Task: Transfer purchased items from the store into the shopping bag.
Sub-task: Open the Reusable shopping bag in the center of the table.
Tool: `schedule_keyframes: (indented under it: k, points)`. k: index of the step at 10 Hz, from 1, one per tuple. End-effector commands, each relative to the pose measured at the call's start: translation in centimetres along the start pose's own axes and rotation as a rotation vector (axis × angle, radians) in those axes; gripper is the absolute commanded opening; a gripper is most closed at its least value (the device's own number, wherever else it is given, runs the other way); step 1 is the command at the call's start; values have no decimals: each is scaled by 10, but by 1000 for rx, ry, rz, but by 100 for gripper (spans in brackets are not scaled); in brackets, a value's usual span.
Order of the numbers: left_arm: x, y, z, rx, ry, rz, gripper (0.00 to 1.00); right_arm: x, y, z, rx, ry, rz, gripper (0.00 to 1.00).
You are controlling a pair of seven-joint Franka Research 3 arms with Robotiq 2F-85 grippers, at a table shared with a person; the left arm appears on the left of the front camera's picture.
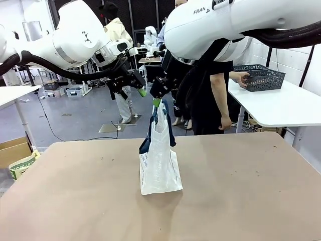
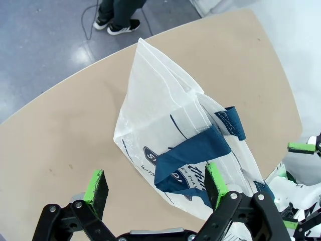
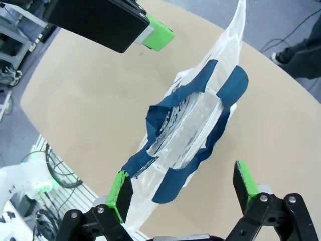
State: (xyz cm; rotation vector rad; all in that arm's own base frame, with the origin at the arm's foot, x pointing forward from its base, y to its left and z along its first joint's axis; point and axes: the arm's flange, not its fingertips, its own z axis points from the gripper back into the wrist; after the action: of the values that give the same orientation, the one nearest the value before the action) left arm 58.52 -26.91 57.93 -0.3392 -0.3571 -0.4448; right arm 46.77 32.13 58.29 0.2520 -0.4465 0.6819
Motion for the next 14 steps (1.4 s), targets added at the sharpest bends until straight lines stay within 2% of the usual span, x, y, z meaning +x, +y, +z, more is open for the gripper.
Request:
schedule_keyframes:
  k: [1, 5, 9, 11, 14]
  points:
    - [0, 0, 0, -1, 3, 2, 100, 0, 0, -1, 1, 1, 0, 100]
    - [8, 1, -1, -15, -5, 20, 100, -9, -4, -26, 34, 71, -39, 100]
    - [28, -18, -4, -31, 22, -8, 100, -20, -17, -29, -30, 98, -88, 100]
    - [43, -31, -16, -35, 125, 17, 100, -21, -23, -30, -39, 101, -98, 100]
    - [47, -30, -38, -42, 162, 96, 100, -23, -26, -33, -16, 107, -100, 100]
